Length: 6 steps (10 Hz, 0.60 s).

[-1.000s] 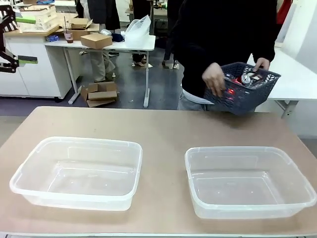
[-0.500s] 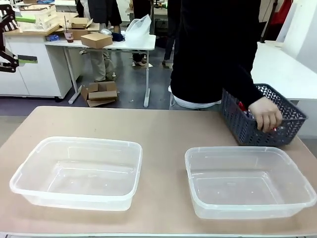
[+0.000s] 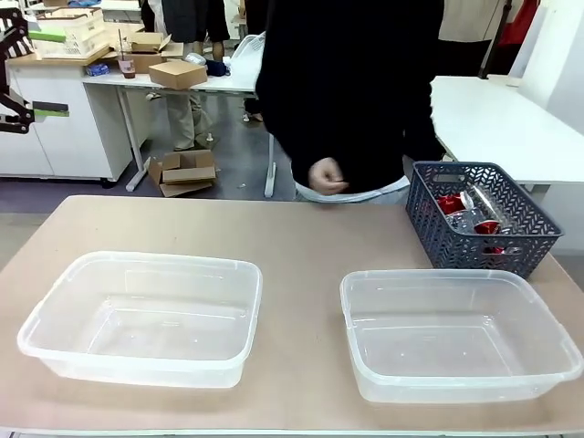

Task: Sort the waste into each basket.
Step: Pick up the Organizing box on the left side of the table and lift it.

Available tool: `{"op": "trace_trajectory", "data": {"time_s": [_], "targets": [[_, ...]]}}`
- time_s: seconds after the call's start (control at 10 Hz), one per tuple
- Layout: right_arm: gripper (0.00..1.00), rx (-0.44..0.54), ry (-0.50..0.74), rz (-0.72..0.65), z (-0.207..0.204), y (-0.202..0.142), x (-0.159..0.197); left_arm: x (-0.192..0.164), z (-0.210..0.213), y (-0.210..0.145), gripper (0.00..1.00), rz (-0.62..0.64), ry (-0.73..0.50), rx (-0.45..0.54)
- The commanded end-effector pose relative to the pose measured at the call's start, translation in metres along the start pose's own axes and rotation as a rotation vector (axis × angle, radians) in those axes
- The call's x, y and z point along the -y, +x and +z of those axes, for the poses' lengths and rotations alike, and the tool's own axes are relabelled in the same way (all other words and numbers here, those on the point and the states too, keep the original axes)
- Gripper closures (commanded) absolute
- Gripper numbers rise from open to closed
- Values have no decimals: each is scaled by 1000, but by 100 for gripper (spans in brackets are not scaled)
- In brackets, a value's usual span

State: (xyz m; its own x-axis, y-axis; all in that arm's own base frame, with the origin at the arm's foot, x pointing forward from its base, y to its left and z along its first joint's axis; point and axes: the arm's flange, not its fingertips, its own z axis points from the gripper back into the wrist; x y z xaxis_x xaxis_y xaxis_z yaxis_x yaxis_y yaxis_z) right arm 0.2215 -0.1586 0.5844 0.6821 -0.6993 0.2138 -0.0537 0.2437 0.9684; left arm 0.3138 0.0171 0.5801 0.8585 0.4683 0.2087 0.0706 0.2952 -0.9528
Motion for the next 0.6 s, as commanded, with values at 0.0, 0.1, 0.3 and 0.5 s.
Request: {"op": "trace_trajectory", "data": {"time_s": [0.0, 0.1, 0.3, 0.5], "targets": [[0, 6, 23, 2, -2, 0, -1, 0, -3, 2, 0, -11, -26, 2], [0, 6, 23, 2, -2, 0, -1, 0, -3, 2, 0, -11, -26, 2], [0, 6, 23, 2, -2, 0, -1, 0, -3, 2, 0, -11, -26, 2], [0, -40, -139, 18, -57, 6, -6, -3, 2, 9, 0, -34, 350, 92]]}}
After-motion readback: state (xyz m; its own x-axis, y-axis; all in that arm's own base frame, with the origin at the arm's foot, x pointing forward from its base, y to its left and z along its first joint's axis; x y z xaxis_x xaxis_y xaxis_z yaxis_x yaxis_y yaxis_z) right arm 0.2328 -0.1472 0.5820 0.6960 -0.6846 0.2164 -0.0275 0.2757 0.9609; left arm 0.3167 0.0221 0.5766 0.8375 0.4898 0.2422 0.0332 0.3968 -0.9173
